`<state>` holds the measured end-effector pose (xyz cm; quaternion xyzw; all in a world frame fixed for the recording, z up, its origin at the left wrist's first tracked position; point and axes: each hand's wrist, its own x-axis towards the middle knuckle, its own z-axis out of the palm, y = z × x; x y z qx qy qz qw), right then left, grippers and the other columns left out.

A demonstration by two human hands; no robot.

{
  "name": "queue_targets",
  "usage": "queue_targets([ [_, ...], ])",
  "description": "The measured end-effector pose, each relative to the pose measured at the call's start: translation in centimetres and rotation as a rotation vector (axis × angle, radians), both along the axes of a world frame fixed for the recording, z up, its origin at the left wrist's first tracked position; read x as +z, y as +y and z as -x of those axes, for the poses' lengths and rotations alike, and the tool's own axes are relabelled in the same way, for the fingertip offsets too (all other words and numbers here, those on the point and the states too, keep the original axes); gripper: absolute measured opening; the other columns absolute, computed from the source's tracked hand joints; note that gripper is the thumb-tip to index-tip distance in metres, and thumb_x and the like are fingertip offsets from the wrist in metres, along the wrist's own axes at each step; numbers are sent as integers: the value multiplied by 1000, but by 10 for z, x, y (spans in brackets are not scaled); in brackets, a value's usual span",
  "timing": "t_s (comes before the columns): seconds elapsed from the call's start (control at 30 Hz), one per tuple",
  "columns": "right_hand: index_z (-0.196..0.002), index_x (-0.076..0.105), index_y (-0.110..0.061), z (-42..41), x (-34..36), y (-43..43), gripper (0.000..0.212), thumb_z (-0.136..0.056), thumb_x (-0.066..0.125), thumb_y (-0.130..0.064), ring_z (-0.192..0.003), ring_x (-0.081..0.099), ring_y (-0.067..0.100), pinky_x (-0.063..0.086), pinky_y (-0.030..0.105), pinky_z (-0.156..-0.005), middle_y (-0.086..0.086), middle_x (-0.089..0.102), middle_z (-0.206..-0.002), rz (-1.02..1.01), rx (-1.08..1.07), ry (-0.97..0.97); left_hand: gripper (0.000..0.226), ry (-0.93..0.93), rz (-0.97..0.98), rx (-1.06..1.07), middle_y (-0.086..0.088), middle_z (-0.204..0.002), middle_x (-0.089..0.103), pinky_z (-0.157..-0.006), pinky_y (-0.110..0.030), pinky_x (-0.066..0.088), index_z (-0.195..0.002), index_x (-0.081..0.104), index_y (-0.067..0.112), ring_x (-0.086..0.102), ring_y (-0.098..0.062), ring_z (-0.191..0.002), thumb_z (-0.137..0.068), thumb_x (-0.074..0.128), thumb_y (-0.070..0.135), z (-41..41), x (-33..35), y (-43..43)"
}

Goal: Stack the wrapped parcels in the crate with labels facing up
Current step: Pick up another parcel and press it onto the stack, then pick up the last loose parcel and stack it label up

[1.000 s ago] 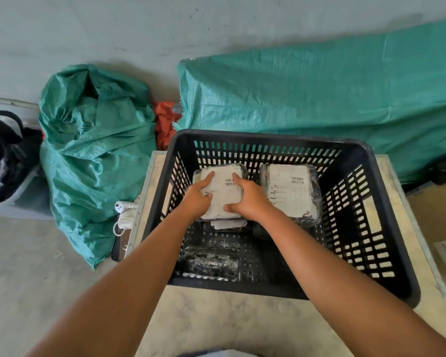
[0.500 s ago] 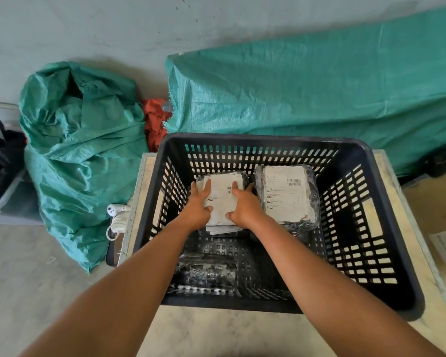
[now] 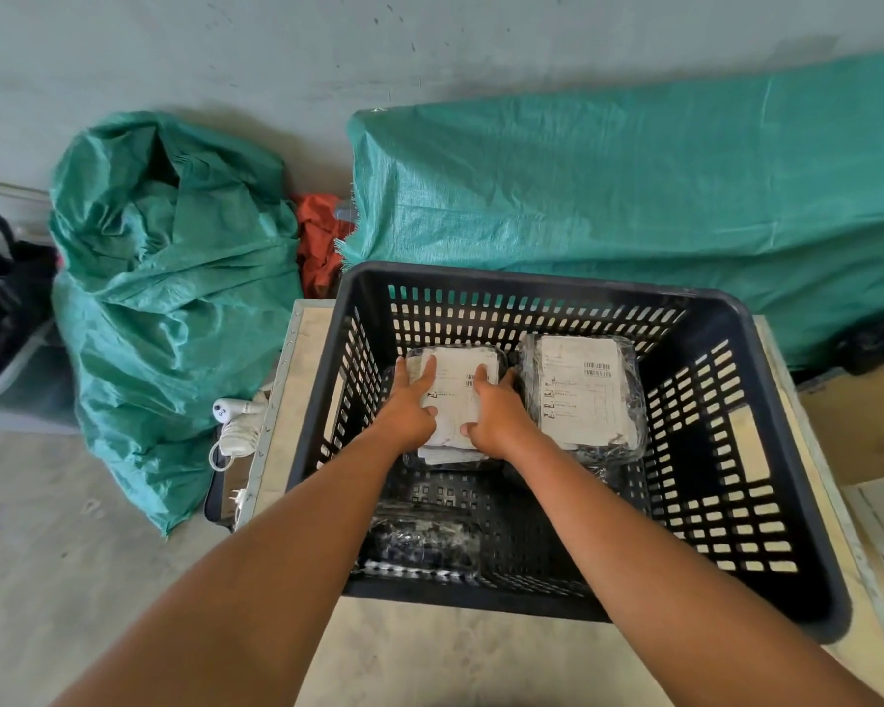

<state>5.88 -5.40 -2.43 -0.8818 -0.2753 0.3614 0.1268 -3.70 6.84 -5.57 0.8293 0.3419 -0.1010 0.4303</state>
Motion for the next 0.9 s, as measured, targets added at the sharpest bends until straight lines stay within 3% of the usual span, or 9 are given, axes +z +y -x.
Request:
queue_targets([
  [0.2, -164, -1, -19, 10, 21, -1, 101, -94, 71, -10, -151, 26, 36, 33, 36, -116, 24, -14, -167, -40, -45, -24, 85, 95, -48, -35, -4, -166, -25, -96, -25, 48, -159, 15, 36, 27, -35, -149, -95, 62, 5, -8, 26, 1],
  [0.3, -164, 2, -20, 11, 33, -8, 98, -95, 70, -7, -152, 23, 36, 29, 37, -118, 21, -17, -167, -147, 36, -41, 75, 20, -68, -38, -10, -164, -29, -114, -44, 40, -159, 21, 31, 20, -41, -151, -99, 60, 10, -11, 53, 2],
  [0.37, -164, 8, -20, 8, 43, -19, 96, -94, 72, -11, -154, 17, 37, 23, 40, -121, 19, -8, -169, -242, 60, -72, 72, -31, -84, -50, -10, -165, -26, -108, -42, 47, -159, 22, 34, 22, -42, -150, -101, 59, 14, -8, 77, 1],
  [0.43, -164, 15, -22, 2, 51, -34, 94, -91, 75, -15, -155, 15, 35, 17, 45, -123, 15, 6, -170, -324, 48, -96, 70, -81, -112, -73, -9, -167, -17, -89, -26, 56, -158, 23, 39, 33, -38, -146, -101, 59, 19, 2, 101, 1],
  [0.57, -157, 37, -21, -2, 56, -67, 82, -88, 80, -15, -145, 41, 26, 37, 43, -118, 6, 38, -161, -510, -3, 36, 62, -154, -88, -142, -3, -163, 32, -113, -35, 35, -154, 38, 34, 38, -26, -145, -98, 64, 23, 43, 126, 3],
  [0.63, -148, 52, -24, 3, 53, -80, 70, -85, 83, -16, -134, 54, 23, 48, 38, -109, 1, 50, -153, -513, 0, 144, 59, -91, 20, -187, -1, -153, 48, -112, -37, 40, -151, 44, 31, 48, -22, -138, -97, 66, 21, 65, 128, -2],
  [0.73, -116, 72, -33, 12, 42, -88, 44, -79, 89, -19, -118, 67, 12, 56, 35, -100, -8, 64, -135, -423, 114, 320, 55, 53, -15, -389, -3, -154, 48, -116, -38, 35, -148, 49, 20, 45, -20, -141, -96, 67, 19, 88, 119, -14],
  [0.83, -97, 76, -39, 28, 35, -89, 35, -70, 94, -26, -124, 62, 11, 54, 38, -102, -14, 66, -130, -331, 250, 453, 54, 205, -77, -590, -2, -159, 40, -120, -41, 29, -148, 51, 19, 37, -20, -146, -96, 67, 22, 100, 106, -24],
  [0.9, -90, 76, -47, 39, 29, -89, 35, -67, 96, -30, -128, 58, 12, 50, 39, -106, -13, 65, -132, -304, 345, 456, 47, 275, -56, -663, -3, -151, 52, -115, -38, 37, -142, 58, 17, 48, -21, -139, -96, 67, 23, 106, 100, -30],
])
